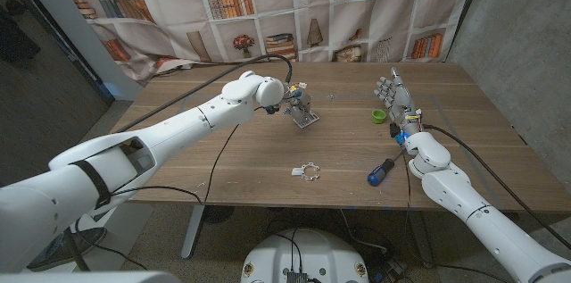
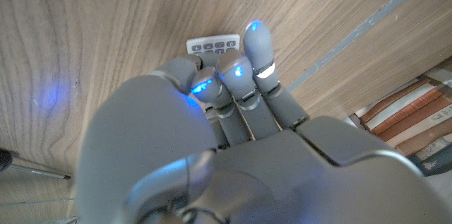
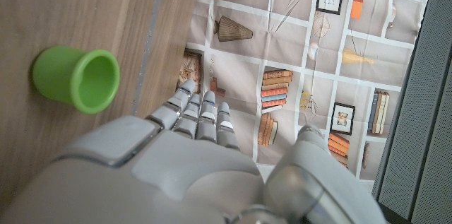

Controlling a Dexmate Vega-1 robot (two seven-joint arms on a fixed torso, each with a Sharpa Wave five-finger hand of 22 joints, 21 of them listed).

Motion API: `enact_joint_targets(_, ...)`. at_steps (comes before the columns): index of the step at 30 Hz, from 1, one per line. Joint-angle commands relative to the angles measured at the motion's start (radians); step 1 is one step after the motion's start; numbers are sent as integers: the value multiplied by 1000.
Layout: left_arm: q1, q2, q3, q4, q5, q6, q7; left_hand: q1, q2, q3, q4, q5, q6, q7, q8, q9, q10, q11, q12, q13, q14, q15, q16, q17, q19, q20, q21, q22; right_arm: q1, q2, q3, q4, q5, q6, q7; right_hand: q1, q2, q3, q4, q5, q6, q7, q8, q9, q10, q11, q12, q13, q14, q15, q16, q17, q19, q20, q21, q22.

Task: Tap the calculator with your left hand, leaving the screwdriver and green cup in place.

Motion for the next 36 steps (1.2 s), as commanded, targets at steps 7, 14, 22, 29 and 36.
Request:
enact_joint_targets(7, -6, 0, 1, 14, -14, -11, 13, -4, -3, 10, 0, -6, 14, 0, 3, 2, -7, -12, 4, 5, -2, -5, -5, -2, -4, -69, 3, -3, 4, 3, -7, 0, -6, -10, -9, 4, 9, -1, -6, -2, 7, 4, 0, 4, 8, 4, -4, 2, 7, 3, -1, 3, 15, -16, -4, 6)
enact_joint_targets(14, -3, 5, -1, 6, -16, -7, 12, -11, -2, 16, 0, -14, 10, -1, 1, 3, -6, -12, -5, -10, 4, -6, 5, 11, -5, -69, 3, -3, 2, 1, -7, -4, -7, -13, -11, 3, 9, -1, -7, -2, 8, 4, 0, 4, 8, 4, -5, 2, 7, 4, -1, 3, 14, -15, -6, 6)
enact_joint_targets(22, 2, 8, -4, 7, -27, -1, 7, -15, -1, 23, -2, -21, 12, 2, 1, 3, -7, -13, -7, -14, 5, -6, -3, 3, -7, -69, 4, -2, 2, 2, -9, -5, -6, -18, -14, 3, 10, -1, -8, -2, 8, 4, 0, 4, 8, 1, -5, 2, 7, 3, -1, 2, 15, -15, -7, 6)
enact_joint_targets(29, 4, 16, -7, 4, -29, 7, 4, -17, 0, 26, -2, -25, 11, 2, 1, 4, -10, -16, -5, -11, 3, -7, -2, 7, -8, -69, 3, -6, 7, 3, -12, -4, -7, -24, -14, 3, 10, -1, -8, -2, 8, 3, 0, 4, 8, 1, -5, 2, 8, 3, -1, 3, 16, -14, -8, 6)
enact_joint_targets(36, 7, 13, -6, 17, -41, 2, 9, -22, 0, 29, -3, -32, 13, 3, 1, 4, -8, -17, -15, -30, 2, -7, -8, 3, -7, -69, 4, -6, 10, 1, -14, -6, -10, -30, -15, 3, 10, -1, -9, -2, 8, 3, 0, 4, 8, 3, -6, 2, 8, 3, -1, 2, 16, -14, -9, 6)
